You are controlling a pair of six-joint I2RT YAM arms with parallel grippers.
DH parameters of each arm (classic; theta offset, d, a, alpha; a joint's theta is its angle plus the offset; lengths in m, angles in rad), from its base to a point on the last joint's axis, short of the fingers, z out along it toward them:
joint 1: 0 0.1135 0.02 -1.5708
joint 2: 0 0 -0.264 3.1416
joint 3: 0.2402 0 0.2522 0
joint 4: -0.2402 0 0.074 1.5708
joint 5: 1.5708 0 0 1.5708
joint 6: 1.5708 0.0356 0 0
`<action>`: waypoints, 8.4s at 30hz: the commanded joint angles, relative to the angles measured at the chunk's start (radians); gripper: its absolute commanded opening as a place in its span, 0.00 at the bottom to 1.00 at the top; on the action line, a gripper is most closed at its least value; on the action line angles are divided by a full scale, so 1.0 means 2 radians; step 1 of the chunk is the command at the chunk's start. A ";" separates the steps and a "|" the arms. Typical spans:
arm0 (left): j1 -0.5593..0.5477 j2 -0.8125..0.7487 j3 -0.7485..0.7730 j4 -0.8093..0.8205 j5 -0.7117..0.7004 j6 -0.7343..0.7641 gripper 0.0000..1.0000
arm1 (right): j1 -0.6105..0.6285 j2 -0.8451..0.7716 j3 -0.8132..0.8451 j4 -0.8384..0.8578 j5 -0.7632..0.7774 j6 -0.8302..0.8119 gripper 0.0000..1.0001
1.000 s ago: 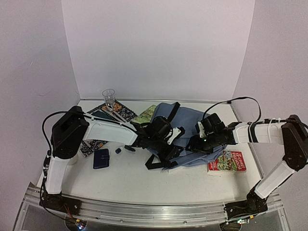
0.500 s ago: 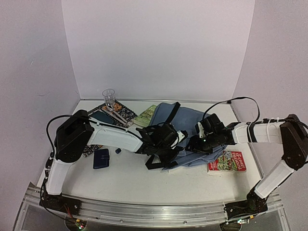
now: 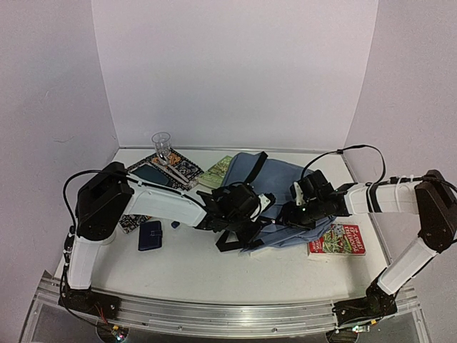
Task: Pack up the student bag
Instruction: Pick up the pocket on the back of the student bag, then unzip the pocket on the back of the student bag, then open the pocket on the back of the student bag, then pick up the card case from the center of the board, then place the card case in the pocket on the back of the bag.
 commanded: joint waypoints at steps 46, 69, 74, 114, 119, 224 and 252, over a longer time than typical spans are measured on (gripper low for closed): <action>0.083 -0.138 -0.150 0.001 -0.073 -0.052 0.00 | -0.057 -0.007 -0.051 -0.038 0.015 0.001 0.45; 0.110 -0.147 -0.164 -0.023 -0.049 -0.095 0.00 | 0.033 0.000 0.141 -0.130 0.117 -0.285 0.82; 0.111 -0.144 -0.166 -0.012 -0.037 -0.108 0.00 | 0.062 0.060 0.191 -0.135 0.145 -0.370 0.87; 0.111 -0.165 -0.192 0.004 -0.018 -0.122 0.00 | 0.139 0.099 0.196 -0.037 0.416 -0.538 0.12; 0.112 -0.171 -0.191 0.003 -0.014 -0.127 0.00 | 0.139 0.089 0.193 -0.036 0.406 -0.547 0.02; 0.057 -0.108 -0.168 -0.446 -0.243 -0.398 0.08 | 0.140 0.058 0.212 -0.039 0.306 -0.429 0.00; 0.192 -0.443 -0.237 -0.060 0.092 -0.383 0.00 | 0.145 0.098 0.287 -0.058 0.283 -0.318 0.00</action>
